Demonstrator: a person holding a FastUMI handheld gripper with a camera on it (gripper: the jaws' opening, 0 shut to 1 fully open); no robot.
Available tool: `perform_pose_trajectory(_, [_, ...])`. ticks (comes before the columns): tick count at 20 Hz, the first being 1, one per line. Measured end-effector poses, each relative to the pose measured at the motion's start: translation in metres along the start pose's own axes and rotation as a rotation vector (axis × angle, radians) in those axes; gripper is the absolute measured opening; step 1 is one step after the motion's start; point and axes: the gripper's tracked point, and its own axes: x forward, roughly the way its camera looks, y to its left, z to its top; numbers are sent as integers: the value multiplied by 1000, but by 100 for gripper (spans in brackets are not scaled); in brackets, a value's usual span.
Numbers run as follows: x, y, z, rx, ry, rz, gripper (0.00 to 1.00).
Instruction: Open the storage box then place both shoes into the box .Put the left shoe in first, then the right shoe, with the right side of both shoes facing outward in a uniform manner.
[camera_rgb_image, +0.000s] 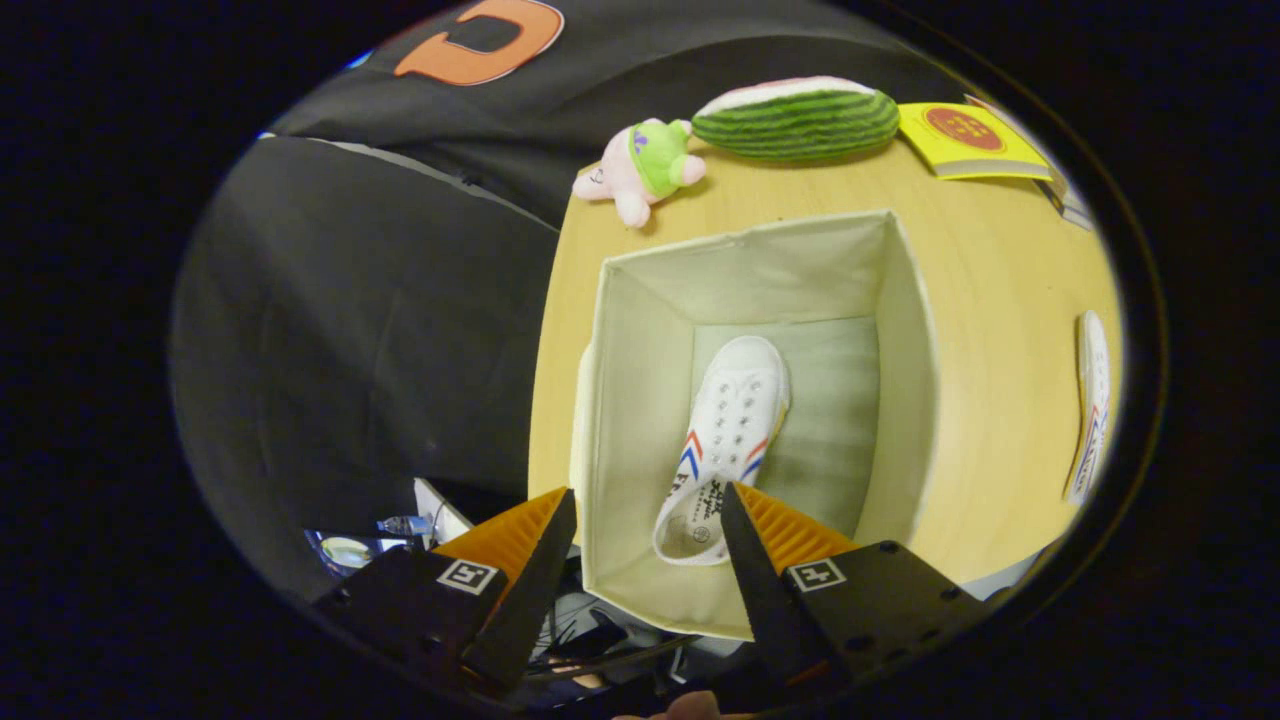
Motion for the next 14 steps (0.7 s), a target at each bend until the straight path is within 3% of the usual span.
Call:
perform_pose_trajectory(6, [-68,-4,12,-124,-119,-43,91])
perform_pose_trajectory(14, [-176,-107,55,-267,-353,-323,92])
